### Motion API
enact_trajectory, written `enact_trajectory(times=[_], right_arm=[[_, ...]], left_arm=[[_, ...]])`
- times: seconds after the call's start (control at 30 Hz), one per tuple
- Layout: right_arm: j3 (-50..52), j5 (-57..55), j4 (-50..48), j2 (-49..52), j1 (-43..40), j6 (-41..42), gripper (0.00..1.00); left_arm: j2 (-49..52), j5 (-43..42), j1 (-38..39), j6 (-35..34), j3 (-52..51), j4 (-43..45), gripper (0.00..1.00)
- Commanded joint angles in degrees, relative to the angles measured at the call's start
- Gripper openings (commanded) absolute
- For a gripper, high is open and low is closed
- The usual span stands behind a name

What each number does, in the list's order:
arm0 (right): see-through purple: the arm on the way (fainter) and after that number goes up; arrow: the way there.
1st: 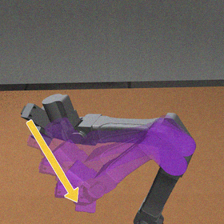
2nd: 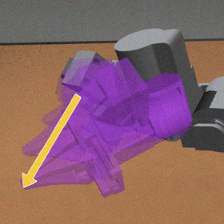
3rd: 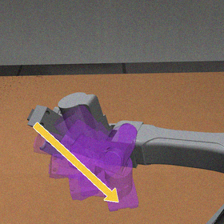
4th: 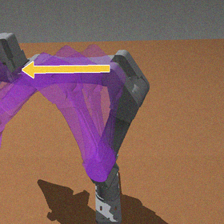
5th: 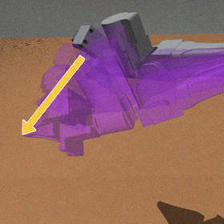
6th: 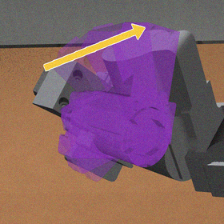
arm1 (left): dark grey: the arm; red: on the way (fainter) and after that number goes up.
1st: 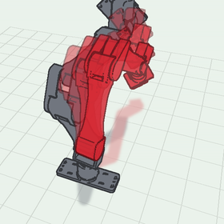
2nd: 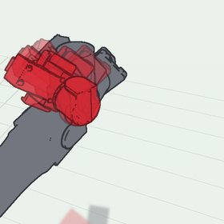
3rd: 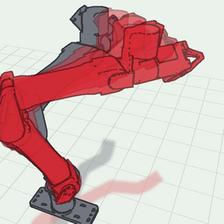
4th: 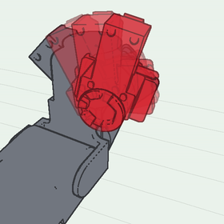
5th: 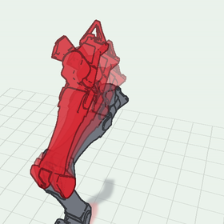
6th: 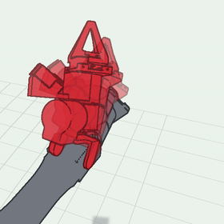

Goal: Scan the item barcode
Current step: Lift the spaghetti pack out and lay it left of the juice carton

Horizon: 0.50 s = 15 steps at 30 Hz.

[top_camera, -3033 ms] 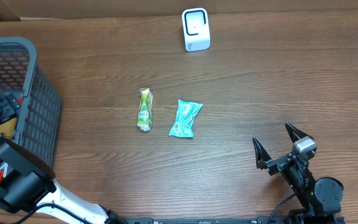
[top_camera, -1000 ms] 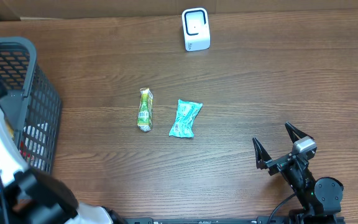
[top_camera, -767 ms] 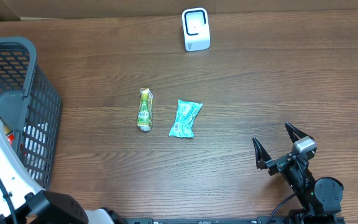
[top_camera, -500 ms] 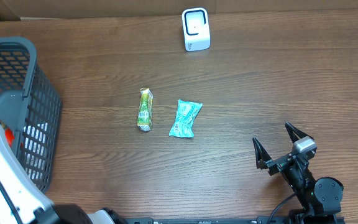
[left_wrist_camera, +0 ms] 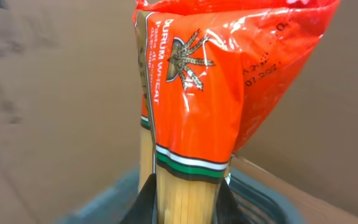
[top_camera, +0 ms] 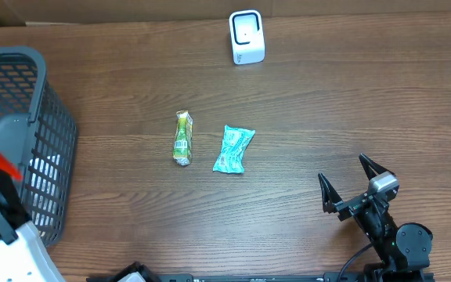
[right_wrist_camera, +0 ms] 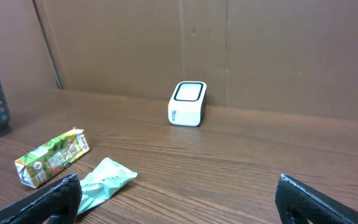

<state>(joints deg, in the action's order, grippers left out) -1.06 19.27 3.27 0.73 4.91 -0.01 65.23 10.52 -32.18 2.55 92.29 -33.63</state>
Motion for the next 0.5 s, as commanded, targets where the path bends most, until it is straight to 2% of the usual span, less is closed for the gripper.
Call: enact_trajectory(times=[0.0, 0.1, 0.23, 0.33, 0.47], right_arm=[[0.61, -0.09, -0.11, -0.5, 0.22, -0.02, 1.0], [0.61, -0.09, -0.13, -0.5, 0.24, -0.02, 1.0], [0.61, -0.09, -0.13, -0.5, 0.22, -0.02, 1.0], [0.61, -0.09, -0.11, -0.5, 0.24, -0.02, 1.0], [0.61, -0.09, -0.11, -0.5, 0.24, -0.02, 1.0]], left_arm=[[-1.92, -11.19, 4.55, -6.34, 2.16, -4.17, 0.04], [-1.11, -18.18, 9.86, -10.97, 1.66, -13.25, 0.04], [2.38, -17.03, 16.92, -11.74, -0.79, -21.88, 0.04], [5.6, -12.9, 21.07, -11.72, -4.5, -23.63, 0.04], [10.54, -9.49, 25.44, -11.76, -10.38, -21.14, 0.04]])
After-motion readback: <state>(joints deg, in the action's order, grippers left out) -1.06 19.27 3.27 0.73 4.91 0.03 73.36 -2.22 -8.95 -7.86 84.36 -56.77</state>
